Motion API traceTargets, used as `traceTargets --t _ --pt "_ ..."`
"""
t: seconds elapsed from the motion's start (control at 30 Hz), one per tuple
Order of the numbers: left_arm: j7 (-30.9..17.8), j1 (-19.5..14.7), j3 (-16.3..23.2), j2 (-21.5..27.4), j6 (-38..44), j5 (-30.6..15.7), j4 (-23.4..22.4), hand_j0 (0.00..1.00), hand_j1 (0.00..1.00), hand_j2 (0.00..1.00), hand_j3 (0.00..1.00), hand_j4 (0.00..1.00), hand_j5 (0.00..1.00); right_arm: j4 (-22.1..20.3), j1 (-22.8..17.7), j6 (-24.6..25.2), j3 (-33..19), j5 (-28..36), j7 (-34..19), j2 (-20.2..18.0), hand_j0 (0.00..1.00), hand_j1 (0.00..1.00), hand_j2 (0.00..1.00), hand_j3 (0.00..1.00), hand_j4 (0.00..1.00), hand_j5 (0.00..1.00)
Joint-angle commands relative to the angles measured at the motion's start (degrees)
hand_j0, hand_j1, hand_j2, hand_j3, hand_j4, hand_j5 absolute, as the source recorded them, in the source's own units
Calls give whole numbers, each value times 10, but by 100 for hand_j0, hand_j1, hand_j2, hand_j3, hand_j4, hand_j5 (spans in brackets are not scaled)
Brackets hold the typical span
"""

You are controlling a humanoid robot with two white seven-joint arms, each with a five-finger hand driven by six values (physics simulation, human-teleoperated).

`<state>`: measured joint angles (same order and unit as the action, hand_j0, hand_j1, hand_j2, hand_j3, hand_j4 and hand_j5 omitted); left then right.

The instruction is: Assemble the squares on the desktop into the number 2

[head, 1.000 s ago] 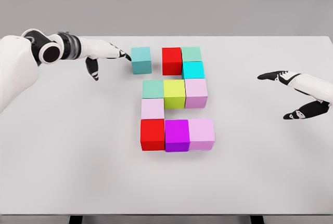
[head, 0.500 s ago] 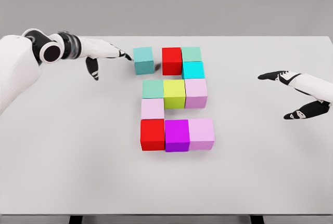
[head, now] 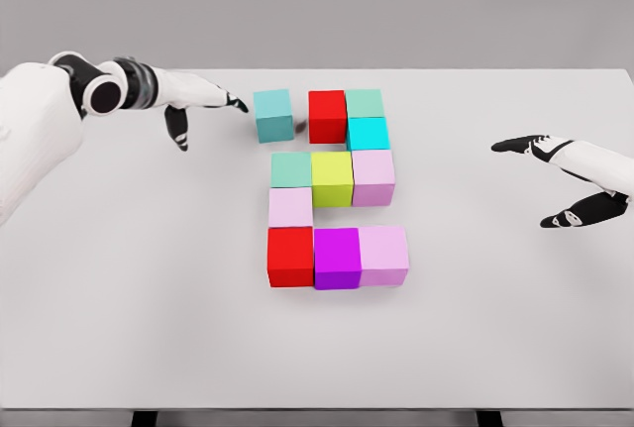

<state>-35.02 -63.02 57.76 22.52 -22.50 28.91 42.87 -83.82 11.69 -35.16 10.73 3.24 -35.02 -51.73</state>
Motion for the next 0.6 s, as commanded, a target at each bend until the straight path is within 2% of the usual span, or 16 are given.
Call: traceTargets --t 0.0,0.2,0.57 --pt "0 0 -1 -5 1 1 -4 100 100 100 100 100 100 0 0 2 0 5 0 -1 100 100 100 100 100 100" --pt "0 -8 -1 -19 1 2 -22 100 100 100 100 100 100 0 0 2 0 5 0 -1 100 100 100 100 100 100" --pt "0 -8 -1 -23 1 5 -23 100 100 100 100 100 100 1 0 2 0 5 0 -1 100 100 100 100 100 100"
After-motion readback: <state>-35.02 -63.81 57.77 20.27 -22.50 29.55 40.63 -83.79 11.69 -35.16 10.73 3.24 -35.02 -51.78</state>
